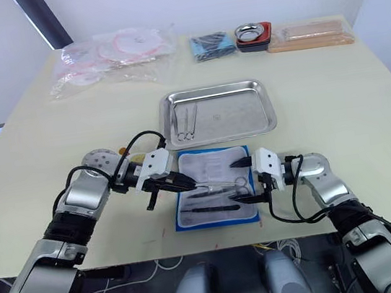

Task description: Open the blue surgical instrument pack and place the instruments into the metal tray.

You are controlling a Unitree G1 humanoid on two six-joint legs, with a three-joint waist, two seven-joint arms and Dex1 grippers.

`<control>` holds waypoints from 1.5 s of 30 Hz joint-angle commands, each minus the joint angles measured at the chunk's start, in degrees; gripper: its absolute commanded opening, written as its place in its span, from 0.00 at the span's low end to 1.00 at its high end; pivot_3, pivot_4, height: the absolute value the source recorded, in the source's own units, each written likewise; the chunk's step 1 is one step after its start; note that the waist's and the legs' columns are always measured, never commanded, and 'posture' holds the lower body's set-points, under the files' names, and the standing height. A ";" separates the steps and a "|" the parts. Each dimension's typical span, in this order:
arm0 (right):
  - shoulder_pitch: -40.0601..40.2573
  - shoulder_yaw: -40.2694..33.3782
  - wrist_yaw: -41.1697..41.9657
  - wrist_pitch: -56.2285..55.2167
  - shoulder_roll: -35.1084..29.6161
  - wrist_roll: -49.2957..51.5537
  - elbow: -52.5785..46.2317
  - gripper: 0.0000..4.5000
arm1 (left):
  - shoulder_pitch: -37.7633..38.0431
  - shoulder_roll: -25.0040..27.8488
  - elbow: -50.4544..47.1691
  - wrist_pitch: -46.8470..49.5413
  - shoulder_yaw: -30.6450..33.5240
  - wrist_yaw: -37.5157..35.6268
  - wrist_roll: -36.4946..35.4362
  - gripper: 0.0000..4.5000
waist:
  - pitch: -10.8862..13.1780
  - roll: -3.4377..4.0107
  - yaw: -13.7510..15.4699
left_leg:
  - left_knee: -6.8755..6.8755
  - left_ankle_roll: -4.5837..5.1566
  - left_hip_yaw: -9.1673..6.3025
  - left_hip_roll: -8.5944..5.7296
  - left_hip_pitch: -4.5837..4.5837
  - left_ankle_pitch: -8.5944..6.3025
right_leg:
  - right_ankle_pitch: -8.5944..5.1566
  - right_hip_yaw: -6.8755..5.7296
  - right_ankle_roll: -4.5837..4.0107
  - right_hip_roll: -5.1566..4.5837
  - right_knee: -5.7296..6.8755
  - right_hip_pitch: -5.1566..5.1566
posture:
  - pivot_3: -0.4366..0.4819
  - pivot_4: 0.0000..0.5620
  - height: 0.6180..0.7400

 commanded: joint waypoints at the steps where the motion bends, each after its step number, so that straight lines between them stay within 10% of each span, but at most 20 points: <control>1: 2.15 3.11 -1.07 2.88 -0.82 -5.58 6.58 1.00 | -1.52 1.46 -3.70 2.38 0.16 -1.16 -0.48 0.01 | 0.00 0.00 0.00 | 0.00 0.00 0.00 0.00 0.00 0.00 | 0.00 0.00 0.00 0.00 0.00 0.00 | 0.48 0.27 1.00; 45: 2.65 3.16 -0.87 2.50 -0.81 -5.48 6.28 1.00 | -2.23 21.78 -16.42 18.85 3.78 -5.20 -8.66 0.01 | 0.03 -0.04 0.10 | -0.01 0.00 0.00 0.07 0.02 0.00 | -0.16 -0.01 0.16 0.02 0.00 -0.02 | 0.48 0.27 1.00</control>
